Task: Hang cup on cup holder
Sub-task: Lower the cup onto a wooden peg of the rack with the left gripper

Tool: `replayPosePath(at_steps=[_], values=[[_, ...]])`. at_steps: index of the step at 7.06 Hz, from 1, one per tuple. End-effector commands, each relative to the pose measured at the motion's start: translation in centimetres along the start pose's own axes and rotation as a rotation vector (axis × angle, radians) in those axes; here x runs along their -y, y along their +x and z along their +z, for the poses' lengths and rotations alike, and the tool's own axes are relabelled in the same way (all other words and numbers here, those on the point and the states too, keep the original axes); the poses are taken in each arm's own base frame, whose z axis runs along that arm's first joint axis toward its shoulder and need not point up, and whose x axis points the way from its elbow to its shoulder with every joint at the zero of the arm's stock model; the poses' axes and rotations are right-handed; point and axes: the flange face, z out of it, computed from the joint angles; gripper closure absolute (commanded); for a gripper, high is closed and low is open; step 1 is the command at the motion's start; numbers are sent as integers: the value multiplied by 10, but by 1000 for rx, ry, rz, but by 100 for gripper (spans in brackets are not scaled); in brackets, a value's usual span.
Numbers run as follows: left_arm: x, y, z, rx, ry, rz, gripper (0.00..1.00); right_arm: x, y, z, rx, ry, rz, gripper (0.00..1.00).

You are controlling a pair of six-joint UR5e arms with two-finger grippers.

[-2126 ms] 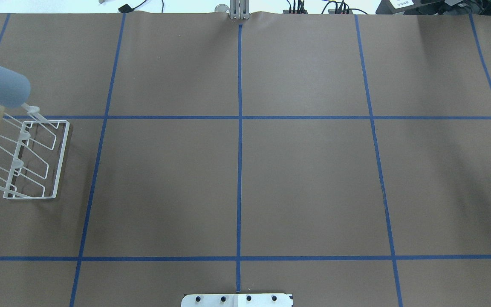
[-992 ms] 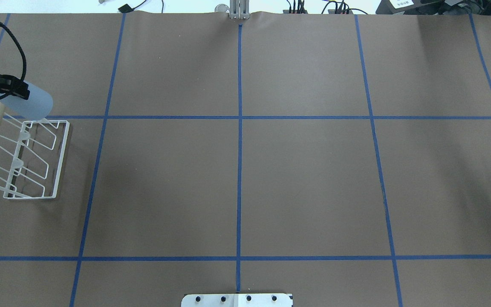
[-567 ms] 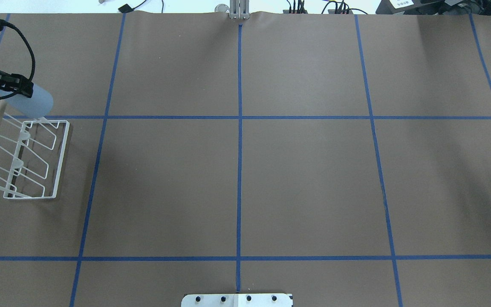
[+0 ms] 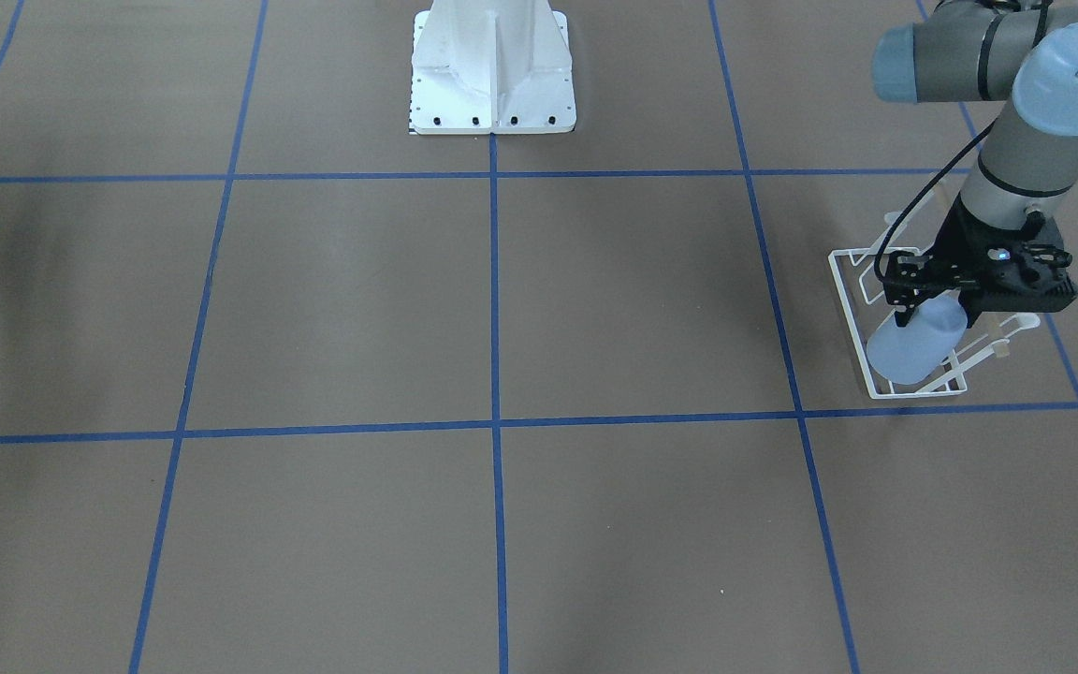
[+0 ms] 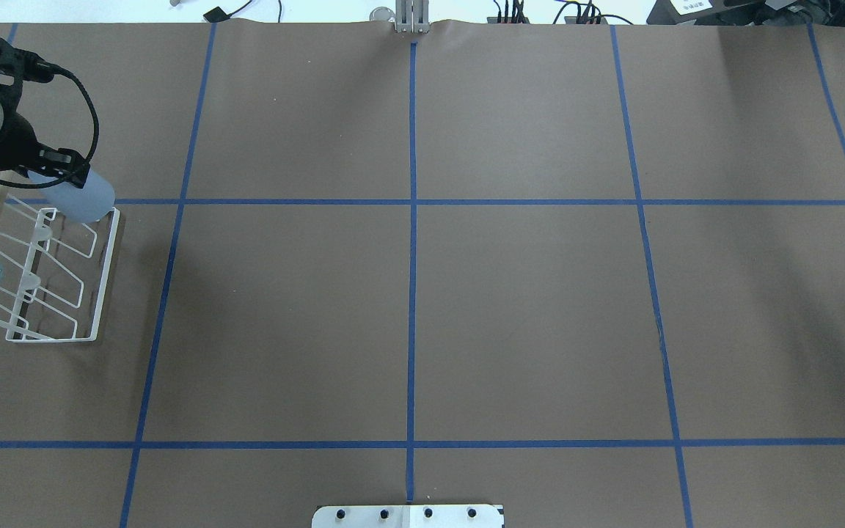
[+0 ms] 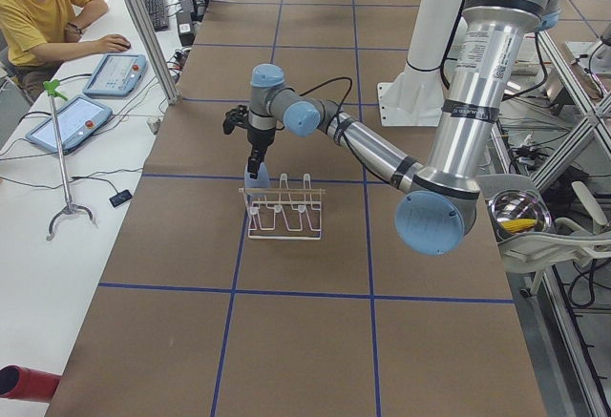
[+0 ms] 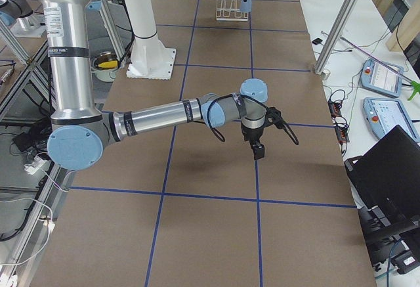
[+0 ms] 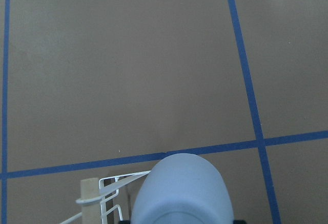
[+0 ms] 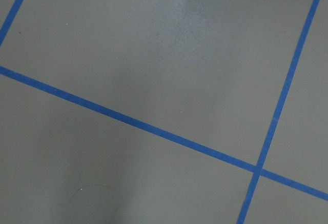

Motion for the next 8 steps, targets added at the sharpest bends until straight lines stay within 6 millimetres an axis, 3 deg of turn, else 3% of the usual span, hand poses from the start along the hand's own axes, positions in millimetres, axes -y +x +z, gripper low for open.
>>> replayPosePath(at_steps=[1, 2, 3, 4, 5, 7, 8], values=[[5, -1, 11, 8, -14, -2, 100, 0, 0, 0, 0, 0, 3, 0], [10, 2, 16, 10, -21, -3, 95, 0, 0, 0, 0, 0, 3, 0], [10, 1, 18, 13, -25, -2, 76, 0, 0, 0, 0, 0, 3, 0], [10, -1, 21, 15, -29, 1, 45, 0, -1, 0, 0, 0, 2, 0], [11, -1, 19, 15, -25, 2, 5, 0, 0, 1, -1, -2, 2, 0], [11, 6, 6, -7, 1, 14, 1, -2, 2, 2, -1, -11, 14, 0], [14, -4, -8, -46, -5, -6, 1, -5, 10, -3, -1, -6, 43, 0]])
